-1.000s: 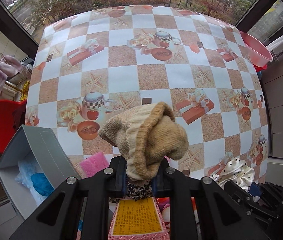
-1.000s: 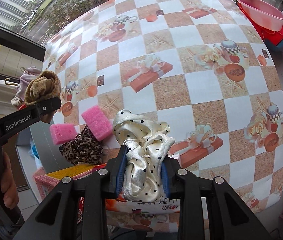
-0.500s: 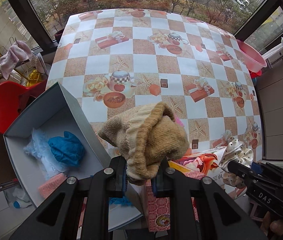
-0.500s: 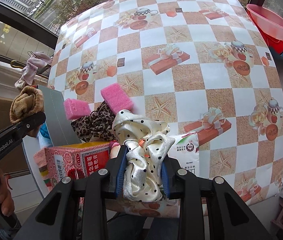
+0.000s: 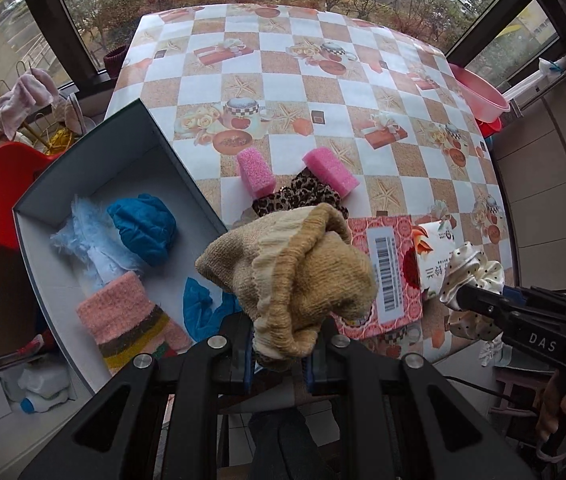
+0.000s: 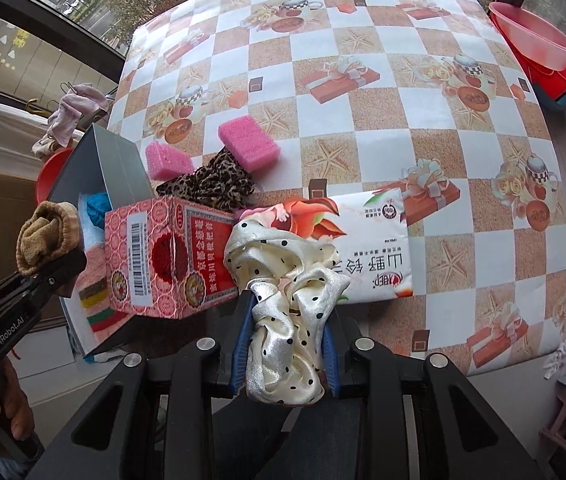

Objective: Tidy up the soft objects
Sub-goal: 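Carry the beige sock and polka-dot scrunchie over the white box with both tools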

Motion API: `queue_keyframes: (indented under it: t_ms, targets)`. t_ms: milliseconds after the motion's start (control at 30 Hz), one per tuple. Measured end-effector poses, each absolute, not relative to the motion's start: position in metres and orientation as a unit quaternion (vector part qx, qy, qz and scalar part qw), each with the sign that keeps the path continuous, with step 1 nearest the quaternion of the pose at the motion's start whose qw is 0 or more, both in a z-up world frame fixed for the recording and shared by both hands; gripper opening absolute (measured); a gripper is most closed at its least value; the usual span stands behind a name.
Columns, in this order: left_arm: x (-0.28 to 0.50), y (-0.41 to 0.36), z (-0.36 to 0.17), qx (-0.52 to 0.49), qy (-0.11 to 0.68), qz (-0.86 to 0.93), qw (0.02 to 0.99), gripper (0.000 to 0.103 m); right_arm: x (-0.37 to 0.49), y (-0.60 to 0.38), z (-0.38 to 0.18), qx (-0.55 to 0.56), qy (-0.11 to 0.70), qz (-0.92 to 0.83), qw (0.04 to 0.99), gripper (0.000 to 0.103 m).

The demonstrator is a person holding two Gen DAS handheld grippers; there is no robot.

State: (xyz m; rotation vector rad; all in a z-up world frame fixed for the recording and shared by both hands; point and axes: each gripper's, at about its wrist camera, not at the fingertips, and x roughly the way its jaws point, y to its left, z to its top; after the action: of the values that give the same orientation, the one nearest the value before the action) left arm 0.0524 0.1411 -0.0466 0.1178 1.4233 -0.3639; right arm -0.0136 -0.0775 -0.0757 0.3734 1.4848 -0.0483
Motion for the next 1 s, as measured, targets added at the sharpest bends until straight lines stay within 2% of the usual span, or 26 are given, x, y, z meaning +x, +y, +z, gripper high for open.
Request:
queue_keyframes:
  t_ms: [433, 1000]
  targets:
    - [0.021, 0.178, -0.058, 0.043, 0.661, -0.161, 0.731, 0.019, -0.035, -0.024, -0.074, 0.133, 0.690, 0.023, 0.711, 0.032]
    - [0.012, 0.247, -0.064, -0.005, 0.664, -0.095, 0.742, 0.019, -0.014, 0.073, -0.066, 0.048, 0.688, 0.134, 0.712, 0.032]
